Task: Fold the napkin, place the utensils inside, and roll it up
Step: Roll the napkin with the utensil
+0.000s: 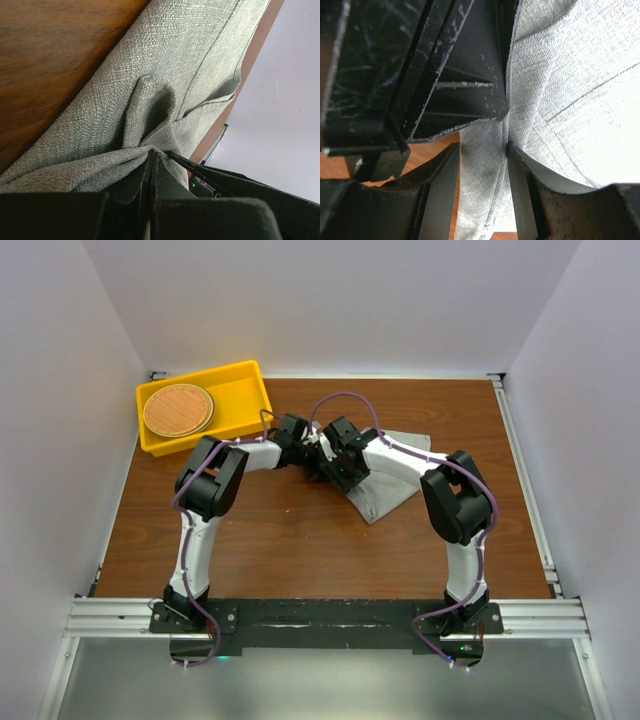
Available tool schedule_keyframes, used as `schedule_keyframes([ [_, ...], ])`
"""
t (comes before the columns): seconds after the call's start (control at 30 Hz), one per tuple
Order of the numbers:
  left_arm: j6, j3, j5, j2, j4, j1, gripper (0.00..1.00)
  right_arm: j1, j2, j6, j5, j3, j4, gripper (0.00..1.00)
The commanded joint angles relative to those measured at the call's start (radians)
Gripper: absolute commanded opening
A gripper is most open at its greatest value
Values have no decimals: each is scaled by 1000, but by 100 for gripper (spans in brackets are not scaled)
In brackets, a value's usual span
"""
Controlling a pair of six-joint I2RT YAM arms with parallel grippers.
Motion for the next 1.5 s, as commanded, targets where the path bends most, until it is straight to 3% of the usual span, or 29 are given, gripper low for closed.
schedule_keyframes([
  [0.0,49,-12,-156,67,-147,9,1,7,68,-1,18,-71,-3,47],
  [0.2,55,-18,-153,64,-148,14,1,6,73,28,34,-68,-12,44],
  [0.47,61,-22,-147,64,-145,17,1,2,-47,28,42,85,-89,59],
  [0.67,64,-26,-141,60,-144,22,1,38,-222,-22,30,-123,61,60],
  [0.8,64,-26,-138,60,-141,25,1,64,-268,-22,62,-203,107,54],
  [1.0,66,-28,-137,63,-144,26,1,87,-225,-25,65,-232,147,45],
  [1.47,70,-32,-132,69,-148,34,1,85,-112,-81,155,-191,155,49],
])
